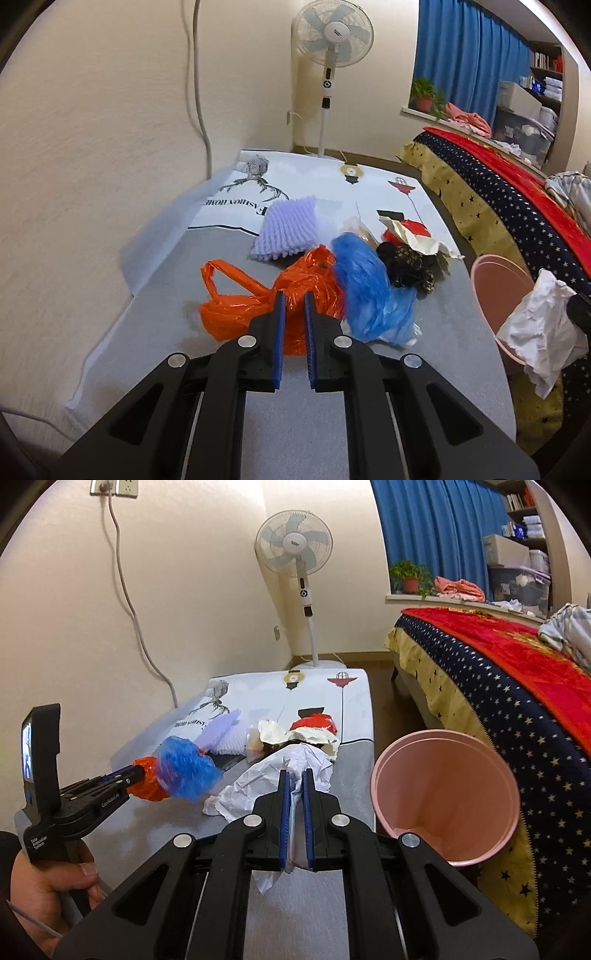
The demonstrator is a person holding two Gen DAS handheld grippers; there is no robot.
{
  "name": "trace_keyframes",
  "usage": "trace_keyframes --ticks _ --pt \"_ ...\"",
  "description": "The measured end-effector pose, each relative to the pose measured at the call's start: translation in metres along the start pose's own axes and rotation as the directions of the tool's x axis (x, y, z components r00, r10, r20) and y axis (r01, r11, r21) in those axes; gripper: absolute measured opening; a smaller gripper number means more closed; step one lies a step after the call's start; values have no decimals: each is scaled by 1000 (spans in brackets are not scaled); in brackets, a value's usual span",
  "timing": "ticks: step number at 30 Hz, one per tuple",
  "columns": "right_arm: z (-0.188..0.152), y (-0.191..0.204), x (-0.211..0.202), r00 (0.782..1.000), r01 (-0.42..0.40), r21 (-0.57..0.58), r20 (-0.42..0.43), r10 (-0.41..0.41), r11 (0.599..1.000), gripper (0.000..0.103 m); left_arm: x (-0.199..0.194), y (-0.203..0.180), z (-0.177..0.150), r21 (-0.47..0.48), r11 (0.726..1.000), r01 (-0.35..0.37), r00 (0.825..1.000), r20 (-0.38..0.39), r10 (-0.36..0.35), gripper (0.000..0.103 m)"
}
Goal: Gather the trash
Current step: 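Carry the tissue and orange bag with both tools over the pink bin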
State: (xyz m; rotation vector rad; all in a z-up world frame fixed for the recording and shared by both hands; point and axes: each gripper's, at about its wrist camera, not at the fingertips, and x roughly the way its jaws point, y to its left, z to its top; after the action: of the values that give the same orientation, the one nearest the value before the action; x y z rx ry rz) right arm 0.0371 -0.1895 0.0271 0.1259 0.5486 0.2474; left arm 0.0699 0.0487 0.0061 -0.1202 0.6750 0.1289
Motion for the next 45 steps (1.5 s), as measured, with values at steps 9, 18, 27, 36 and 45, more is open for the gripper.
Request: trace_keyframes --ticks 9,18,27,36,45 --pt "15 -5 -33 999 26 3 35 -26 1000 7 -29 8 1 -40 999 27 998 54 -25 10" --pt "25 -5 -58 998 56 -12 35 -55 998 7 -63 -7 7 -38 993 111 990 97 -107 10" --pt "42 -19 -74 992 107 -17 61 -106 994 7 -87 -40 19 10 979 205 969 138 -205 10" --pt "72 -58 -62 981 183 -36 73 -180 983 7 -70 -81 20 74 953 293 943 142 -301 10" --pt "91 -115 -41 961 266 13 79 -266 964 7 -40 -128 22 160 920 359 921 98 -376 10"
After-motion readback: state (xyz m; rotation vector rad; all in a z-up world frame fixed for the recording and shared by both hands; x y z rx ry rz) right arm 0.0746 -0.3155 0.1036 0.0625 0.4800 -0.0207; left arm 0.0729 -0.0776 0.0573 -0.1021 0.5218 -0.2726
